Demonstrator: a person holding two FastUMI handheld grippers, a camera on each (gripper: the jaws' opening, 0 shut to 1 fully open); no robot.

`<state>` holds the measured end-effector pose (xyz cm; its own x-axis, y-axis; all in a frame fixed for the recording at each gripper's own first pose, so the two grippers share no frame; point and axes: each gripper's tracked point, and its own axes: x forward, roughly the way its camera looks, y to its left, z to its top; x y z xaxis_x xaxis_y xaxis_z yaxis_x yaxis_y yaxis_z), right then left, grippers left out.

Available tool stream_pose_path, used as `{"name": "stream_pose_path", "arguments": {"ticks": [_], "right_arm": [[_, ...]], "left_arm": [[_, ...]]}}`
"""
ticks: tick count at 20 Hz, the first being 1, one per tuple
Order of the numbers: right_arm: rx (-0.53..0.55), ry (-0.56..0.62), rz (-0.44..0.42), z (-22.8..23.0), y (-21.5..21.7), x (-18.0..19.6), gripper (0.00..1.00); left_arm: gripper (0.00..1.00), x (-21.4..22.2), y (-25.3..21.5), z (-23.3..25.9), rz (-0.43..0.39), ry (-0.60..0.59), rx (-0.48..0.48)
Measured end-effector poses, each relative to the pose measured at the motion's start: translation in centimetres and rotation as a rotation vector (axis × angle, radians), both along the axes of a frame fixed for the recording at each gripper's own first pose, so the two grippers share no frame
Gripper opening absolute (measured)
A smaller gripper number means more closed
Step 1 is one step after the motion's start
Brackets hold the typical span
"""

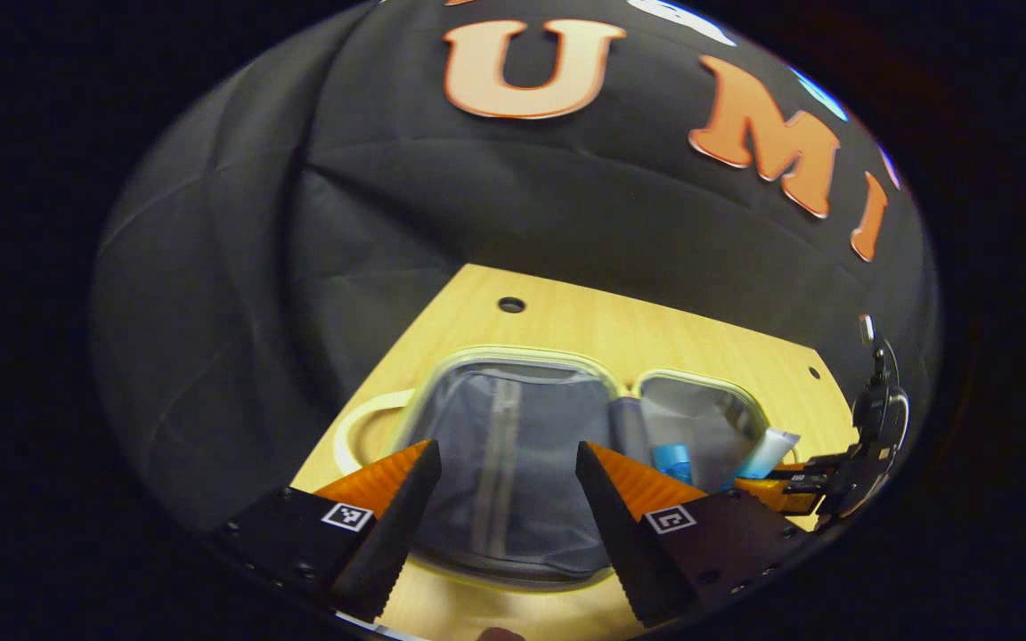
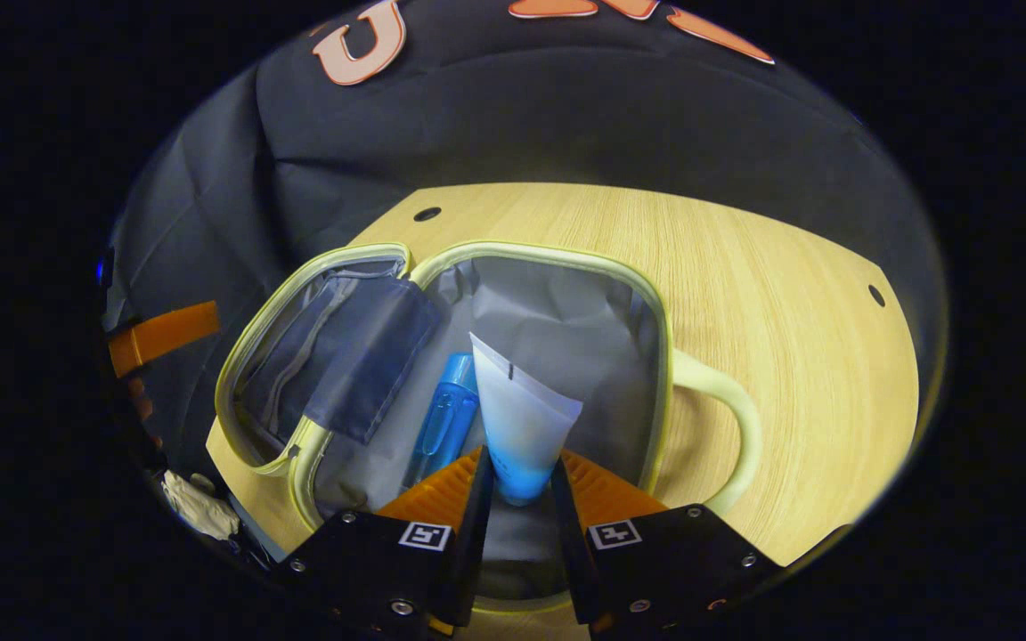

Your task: First open the suitcase, pack the skin care products into it, and then close the suitcase.

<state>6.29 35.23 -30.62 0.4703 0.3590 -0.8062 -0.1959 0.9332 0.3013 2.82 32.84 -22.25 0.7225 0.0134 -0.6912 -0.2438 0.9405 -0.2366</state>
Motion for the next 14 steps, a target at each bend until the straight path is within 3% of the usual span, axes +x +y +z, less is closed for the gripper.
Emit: {"name": "stream_pose_path", "arguments": {"ticks": [3, 7, 12, 13, 14], "right_arm": [[0.012, 0.024, -0.030, -0.4, 0.1, 0.7, 0.42], [0.026, 0.071, -0.094, -0.6, -0.6, 1.5, 0.42], [0.030, 0.098, -0.131, -1.0, -0.7, 1.8, 0.40], [0.032, 0.089, -0.142, -0.7, -1.1, 2.1, 0.48], [0.039, 0.073, -0.152, -0.2, -1.3, 2.3, 0.43]], "left_arm": [[0.95, -1.1, 5.9, -1.2, 0.116, 0.024, -0.059], [0.95, -1.2, 9.7, -4.7, 0.263, 0.051, -0.228], [0.95, -1.1, 12.3, -8.2, 0.413, 0.056, -0.431], [0.92, -1.1, 12.0, -8.9, 0.438, 0.060, -0.490], [0.95, -1.1, 12.1, -9.6, 0.470, 0.063, -0.547]]}}
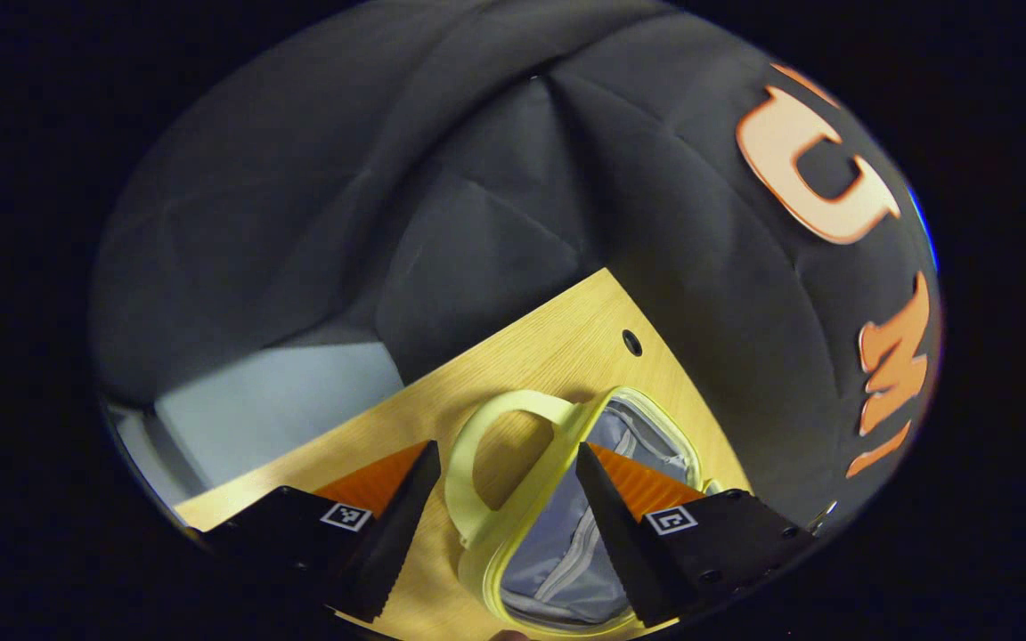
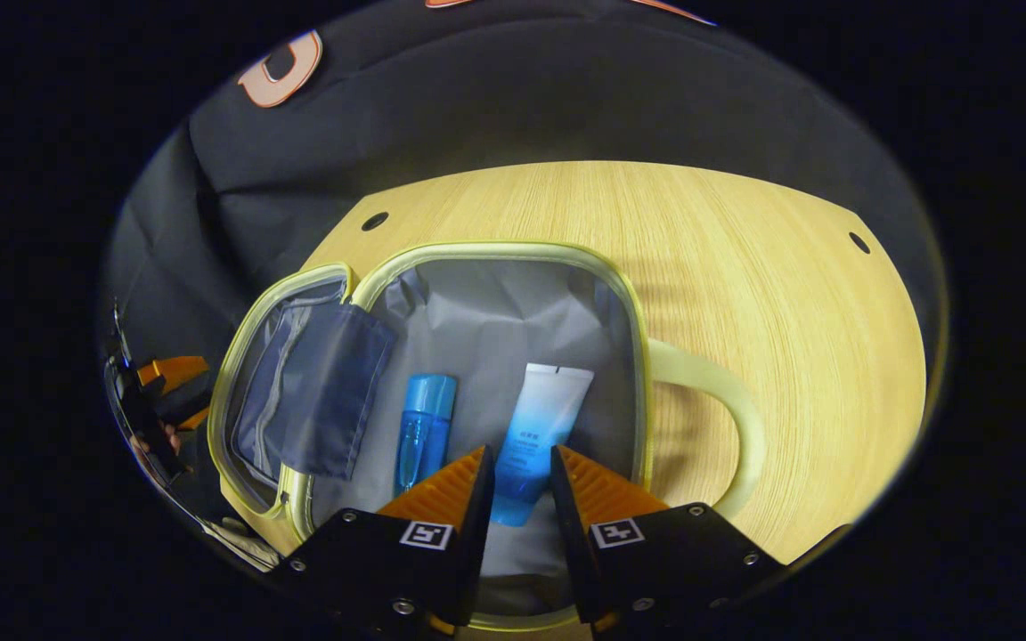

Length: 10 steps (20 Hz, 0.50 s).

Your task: First open the suitcase, pack the skin care products into it, and then close the suitcase.

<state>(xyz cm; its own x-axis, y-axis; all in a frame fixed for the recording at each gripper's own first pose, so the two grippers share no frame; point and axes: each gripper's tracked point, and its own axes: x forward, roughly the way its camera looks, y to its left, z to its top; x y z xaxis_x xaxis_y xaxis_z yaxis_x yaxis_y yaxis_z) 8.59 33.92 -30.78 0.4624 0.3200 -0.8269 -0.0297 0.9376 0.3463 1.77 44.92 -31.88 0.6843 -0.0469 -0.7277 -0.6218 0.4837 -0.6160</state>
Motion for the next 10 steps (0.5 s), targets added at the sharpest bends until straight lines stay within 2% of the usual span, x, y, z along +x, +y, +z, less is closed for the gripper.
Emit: {"name": "stream_pose_path", "arguments": {"ticks": [2, 5, 6, 8, 10], "right_arm": [[0.014, -0.046, -0.025, 1.5, -0.8, 0.5, 0.54], [0.021, -0.124, -0.060, 4.3, -3.1, 1.1, 0.72], [0.018, -0.144, -0.072, 5.1, -4.0, 1.2, 0.74], [0.004, -0.174, -0.099, 6.3, -5.7, 1.1, 0.77], [-0.009, -0.208, -0.124, 7.5, -7.5, 1.0, 0.79]], "left_arm": [[0.95, -0.3, 0.1, -1.5, 0.044, 0.014, -0.074], [0.95, 0.0, 0.2, -2.8, 0.063, -0.010, -0.144], [0.80, 0.6, 0.0, -2.8, 0.068, -0.037, -0.175], [0.51, 0.5, -0.2, -4.0, 0.050, -0.015, -0.179], [0.22, 0.3, -0.1, -2.7, 0.018, -0.076, -0.193]]}}
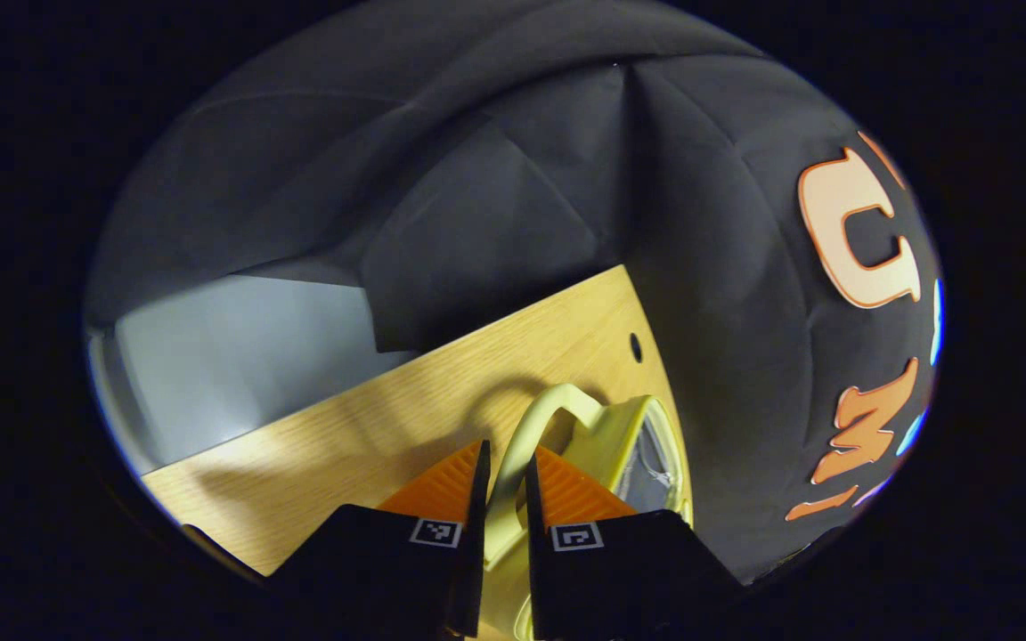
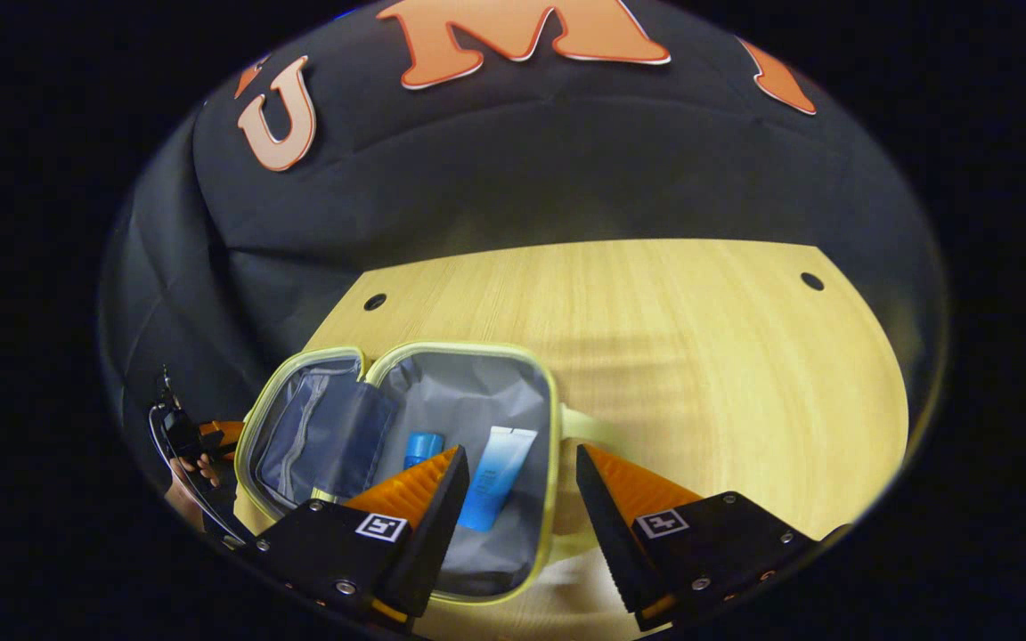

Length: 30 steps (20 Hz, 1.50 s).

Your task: First open the suitcase, pack the skin care products into it, and then close the suitcase.

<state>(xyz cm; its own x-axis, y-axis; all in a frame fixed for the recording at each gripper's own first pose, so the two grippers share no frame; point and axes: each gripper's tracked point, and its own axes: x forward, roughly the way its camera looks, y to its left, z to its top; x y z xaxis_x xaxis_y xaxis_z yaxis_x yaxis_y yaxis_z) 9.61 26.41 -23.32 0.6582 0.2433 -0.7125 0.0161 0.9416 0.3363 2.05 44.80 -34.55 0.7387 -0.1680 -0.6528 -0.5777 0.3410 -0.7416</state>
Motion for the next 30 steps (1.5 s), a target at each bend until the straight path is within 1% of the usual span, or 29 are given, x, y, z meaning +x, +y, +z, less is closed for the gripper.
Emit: {"name": "stream_pose_path", "arguments": {"ticks": [1, 2, 5, 6, 7, 8, 10, 12, 14, 16, 18, 20, 23, 26, 28, 30], "right_arm": [[-0.006, -0.009, -0.010, 0.4, -0.8, 0.0, 0.80], [-0.009, -0.013, -0.021, 0.7, -1.5, -0.4, 0.80], [-0.017, -0.058, -0.051, 2.2, -3.1, -0.2, 0.83], [-0.025, -0.074, -0.056, 2.6, -3.6, -0.2, 0.84], [-0.026, -0.082, -0.051, 2.9, -3.9, -0.2, 0.85], [-0.028, -0.080, -0.039, 2.7, -3.6, -0.5, 0.85], [-0.042, -0.097, -0.023, 3.1, -3.6, -0.7, 0.89], [-0.061, -0.115, -0.013, 3.6, -3.9, -1.1, 0.91], [-0.070, -0.143, -0.007, 4.2, -4.1, -1.2, 0.92], [-0.088, -0.173, -0.009, 4.8, -4.9, -1.3, 0.93], [-0.113, -0.200, -0.007, 5.5, -5.9, -1.6, 0.93], [-0.138, -0.230, -0.006, 6.1, -6.8, -1.7, 0.93], [-0.156, -0.261, -0.002, 6.8, -8.0, -1.9, 0.94], [-0.166, -0.280, 0.003, 7.2, -9.2, -2.4, 0.94], [-0.172, -0.289, 0.014, 7.3, -10.0, -2.8, 0.94], [-0.184, -0.303, 0.018, 7.5, -11.1, -3.0, 0.94]], "left_arm": [[0.22, -2.4, 0.6, 2.1, 0.014, 0.010, 0.047], [0.08, 0.2, 0.3, 1.4, -0.024, -0.010, 0.066], [0.08, 1.5, -0.3, 5.6, -0.097, -0.076, 0.188], [0.08, 2.0, -0.3, 7.6, -0.110, -0.112, 0.226], [0.08, 2.8, -0.7, 9.9, -0.136, -0.148, 0.253], [0.08, 2.8, -0.8, 12.1, -0.154, -0.170, 0.306], [0.08, 3.3, -2.6, 15.9, -0.231, -0.214, 0.421], [0.08, 4.5, -4.8, 19.5, -0.293, -0.252, 0.506], [0.07, 5.3, -7.5, 23.6, -0.330, -0.326, 0.526], [0.07, 5.6, -10.1, 26.3, -0.373, -0.370, 0.546], [0.07, 5.6, -12.0, 27.5, -0.430, -0.385, 0.605], [0.07, 5.3, -14.2, 29.1, -0.465, -0.406, 0.622], [0.08, 5.4, -18.2, 31.1, -0.500, -0.452, 0.613], [0.07, 5.2, -21.4, 32.1, -0.538, -0.470, 0.629], [0.08, 5.1, -23.8, 33.4, -0.559, -0.484, 0.626], [0.08, 4.9, -26.5, 33.6, -0.583, -0.491, 0.617]]}}
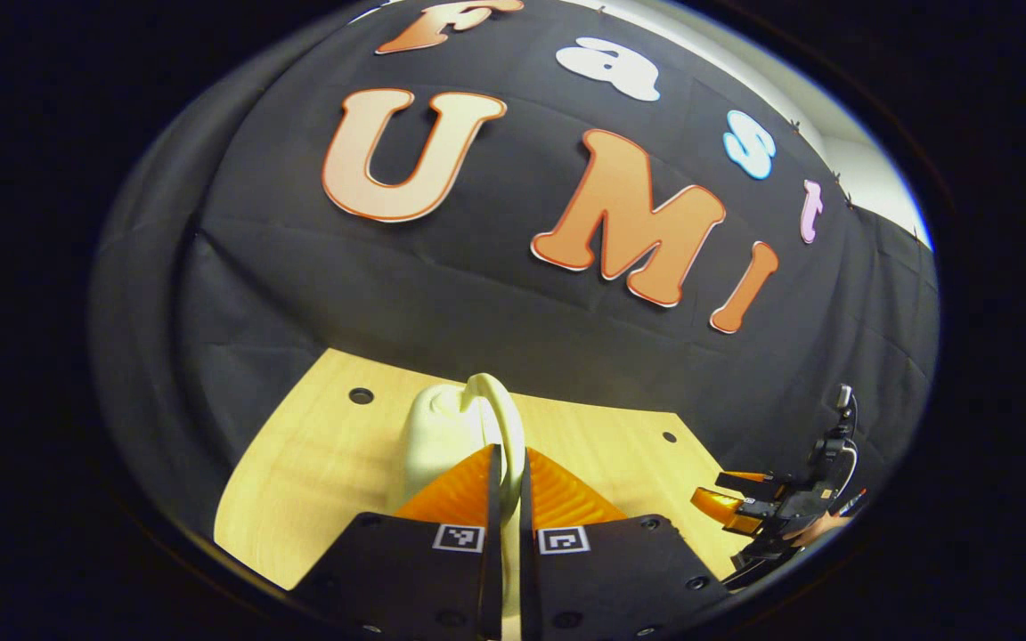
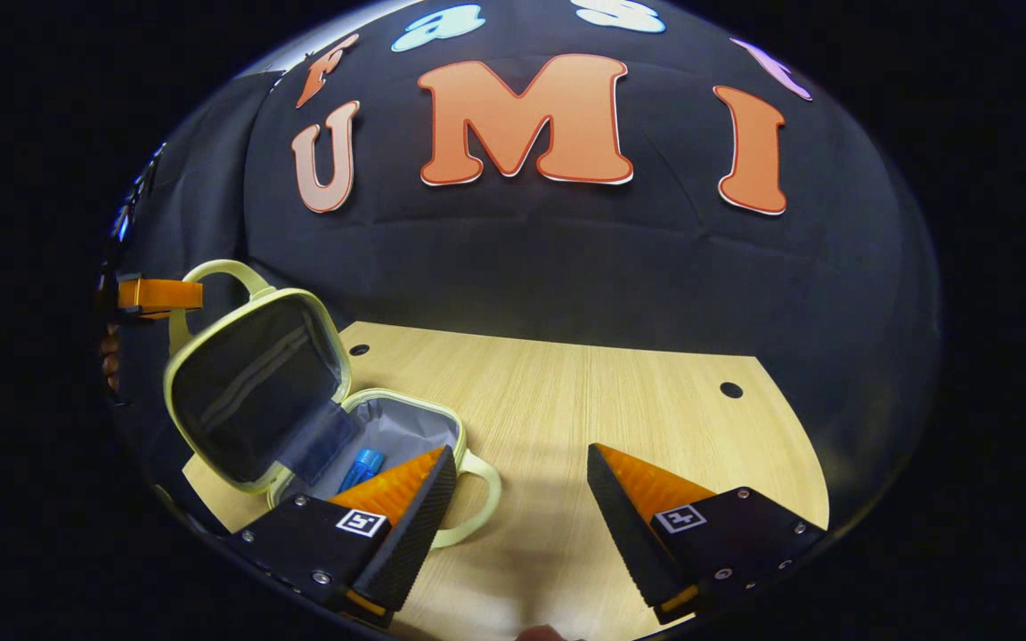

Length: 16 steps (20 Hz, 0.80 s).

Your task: First open the suitcase, pack the skin care products into it, and then close the suitcase.

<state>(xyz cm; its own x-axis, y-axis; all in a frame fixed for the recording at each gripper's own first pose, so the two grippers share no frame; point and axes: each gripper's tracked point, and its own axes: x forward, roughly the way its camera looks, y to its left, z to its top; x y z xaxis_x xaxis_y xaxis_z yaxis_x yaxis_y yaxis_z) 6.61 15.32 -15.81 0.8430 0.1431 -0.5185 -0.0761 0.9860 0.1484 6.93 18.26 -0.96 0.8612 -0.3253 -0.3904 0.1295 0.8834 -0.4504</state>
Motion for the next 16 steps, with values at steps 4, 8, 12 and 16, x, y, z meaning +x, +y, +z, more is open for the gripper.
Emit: {"name": "stream_pose_path", "arguments": {"ticks": [4, 8, 12, 16], "right_arm": [[0.001, -0.019, -0.003, 0.2, -2.2, -0.5, 0.94], [-0.002, -0.019, -0.003, -0.6, -4.6, -0.9, 0.94], [0.018, -0.015, -0.014, -0.9, -6.5, -1.4, 0.94], [0.014, -0.012, -0.019, -1.5, -8.6, -2.1, 0.94]], "left_arm": [[0.08, -0.5, -5.5, -0.2, -0.062, 0.003, 0.007], [0.08, -1.2, -10.0, -0.9, -0.103, 0.026, -0.007], [0.08, -1.6, -14.5, -2.9, -0.150, 0.056, -0.042], [0.08, -2.0, -19.3, -6.1, -0.205, 0.122, -0.041]]}}
